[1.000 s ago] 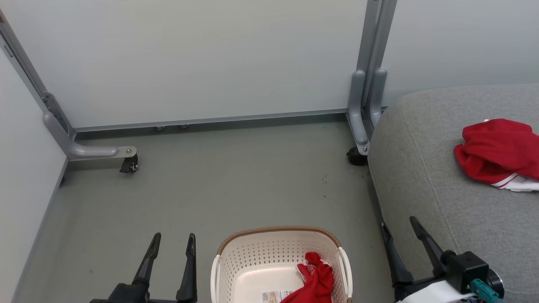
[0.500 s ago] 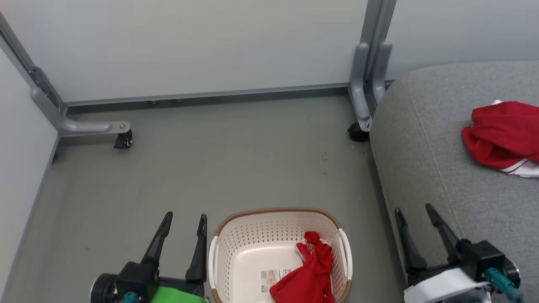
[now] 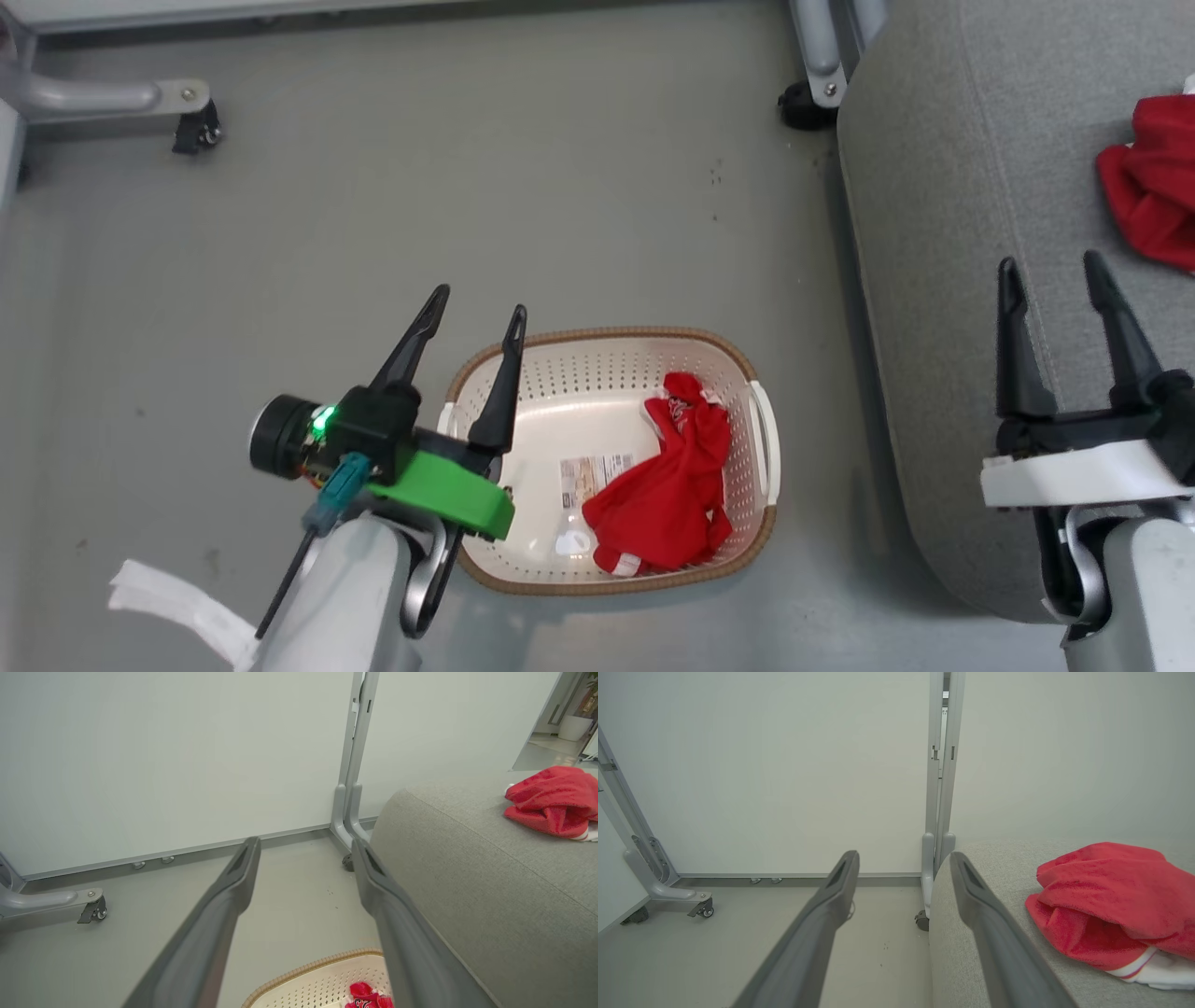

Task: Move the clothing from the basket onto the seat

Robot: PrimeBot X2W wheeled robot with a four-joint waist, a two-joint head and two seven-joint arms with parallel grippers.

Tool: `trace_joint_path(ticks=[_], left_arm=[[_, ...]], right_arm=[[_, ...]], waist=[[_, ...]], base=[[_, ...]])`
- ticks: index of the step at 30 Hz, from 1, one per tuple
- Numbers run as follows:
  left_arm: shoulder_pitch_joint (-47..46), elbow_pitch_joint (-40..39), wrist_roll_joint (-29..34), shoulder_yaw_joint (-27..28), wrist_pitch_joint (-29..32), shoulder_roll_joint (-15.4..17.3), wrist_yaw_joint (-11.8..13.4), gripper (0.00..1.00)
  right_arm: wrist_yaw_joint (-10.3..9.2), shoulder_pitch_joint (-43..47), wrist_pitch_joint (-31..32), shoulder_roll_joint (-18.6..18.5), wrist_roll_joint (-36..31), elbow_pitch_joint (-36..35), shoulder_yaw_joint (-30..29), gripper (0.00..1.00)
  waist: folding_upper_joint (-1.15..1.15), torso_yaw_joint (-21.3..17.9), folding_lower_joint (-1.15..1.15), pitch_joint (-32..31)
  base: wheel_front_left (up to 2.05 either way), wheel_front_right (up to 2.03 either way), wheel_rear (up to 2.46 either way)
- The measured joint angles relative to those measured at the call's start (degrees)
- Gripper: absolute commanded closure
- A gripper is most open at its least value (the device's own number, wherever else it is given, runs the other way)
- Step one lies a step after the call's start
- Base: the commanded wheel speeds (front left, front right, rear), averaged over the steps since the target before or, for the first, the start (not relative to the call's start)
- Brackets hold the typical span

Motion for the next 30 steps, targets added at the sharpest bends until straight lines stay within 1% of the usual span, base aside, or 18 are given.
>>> trace_joint_path(ticks=[2,3,7,11,16,22,26,30], left_arm=[[-3.5,3.5,0.8,-2.5,0.0,0.1,-0.2,0.0],[-7.1,6.6,0.9,-5.6,0.0,0.4,-0.2,0.0],[-15.3,11.9,-0.9,-13.6,0.0,2.4,-0.3,0.0],[-21.9,16.9,-4.0,-19.9,0.0,3.6,-0.3,0.0],[-28.8,22.5,-7.2,-27.6,0.0,4.1,-0.3,0.0],[-33.8,29.8,-10.6,-35.9,0.0,4.5,-0.3,0.0],[-36.1,34.9,-13.3,-40.8,0.0,5.0,-0.3,0.0],[-37.3,38.3,-16.2,-45.3,0.0,5.1,-0.3,0.0]], right_arm=[[0.0,-1.1,0.0,-0.1,-0.1,-1.3,-1.8,0.0],[-0.01,-1.7,0.0,-0.5,-0.2,-2.3,-3.1,0.0],[0.0,-3.3,0.0,-1.1,-1.1,-4.8,-5.6,0.0],[0.0,-5.2,0.0,-0.8,-2.4,-7.2,-7.5,0.0],[0.0,-7.2,0.0,0.3,-3.5,-9.7,-6.1,0.0],[0.0,-9.1,0.0,1.2,-4.2,-11.1,-3.7,0.0],[0.0,-10.0,0.0,1.9,-4.3,-12.1,-2.2,0.0],[0.0,-10.4,0.0,2.5,-3.7,-13.3,-2.6,0.0]], waist=[[0.0,-0.2,0.0,2.6],[0.0,-0.5,0.0,5.2],[0.0,-1.1,0.0,10.8],[0.0,-1.8,0.01,16.3],[0.0,-3.0,0.01,22.8],[0.0,-5.1,0.0,29.1],[0.0,-7.3,0.0,31.9],[0.0,-9.7,0.0,33.6]], base=[[0.0,0.0,0.0],[0.0,0.0,0.0],[0.0,0.0,0.0],[0.0,0.0,0.0],[0.0,0.0,0.0],[0.0,0.0,0.0],[0.0,0.0,0.0],[0.0,0.0,0.0]])
